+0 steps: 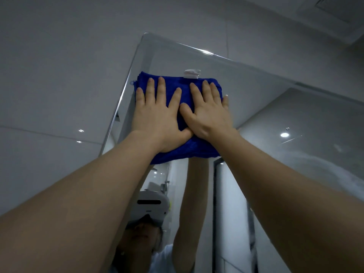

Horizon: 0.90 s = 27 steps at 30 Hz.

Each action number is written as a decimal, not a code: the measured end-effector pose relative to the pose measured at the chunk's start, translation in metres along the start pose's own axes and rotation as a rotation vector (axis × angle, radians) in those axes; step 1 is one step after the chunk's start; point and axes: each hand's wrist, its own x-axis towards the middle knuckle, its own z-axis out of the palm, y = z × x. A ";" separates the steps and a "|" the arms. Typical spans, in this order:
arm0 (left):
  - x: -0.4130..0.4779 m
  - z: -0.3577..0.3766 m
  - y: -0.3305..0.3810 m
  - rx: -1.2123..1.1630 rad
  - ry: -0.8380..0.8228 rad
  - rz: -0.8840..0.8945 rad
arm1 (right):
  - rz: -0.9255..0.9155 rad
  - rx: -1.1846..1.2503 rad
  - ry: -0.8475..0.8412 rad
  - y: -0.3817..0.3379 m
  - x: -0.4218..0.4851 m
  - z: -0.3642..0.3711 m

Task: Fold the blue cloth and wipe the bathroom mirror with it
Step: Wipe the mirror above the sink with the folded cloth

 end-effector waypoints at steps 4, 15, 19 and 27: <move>-0.039 -0.001 -0.002 -0.003 -0.030 0.007 | 0.015 0.041 -0.004 -0.012 -0.037 0.008; -0.247 0.008 0.002 0.001 -0.153 -0.037 | -0.017 0.082 0.030 -0.063 -0.234 0.056; -0.327 0.018 0.016 -0.014 -0.152 -0.081 | -0.063 0.084 0.080 -0.073 -0.306 0.076; -0.417 0.025 0.034 -0.021 -0.157 -0.141 | -0.120 0.075 0.043 -0.082 -0.389 0.090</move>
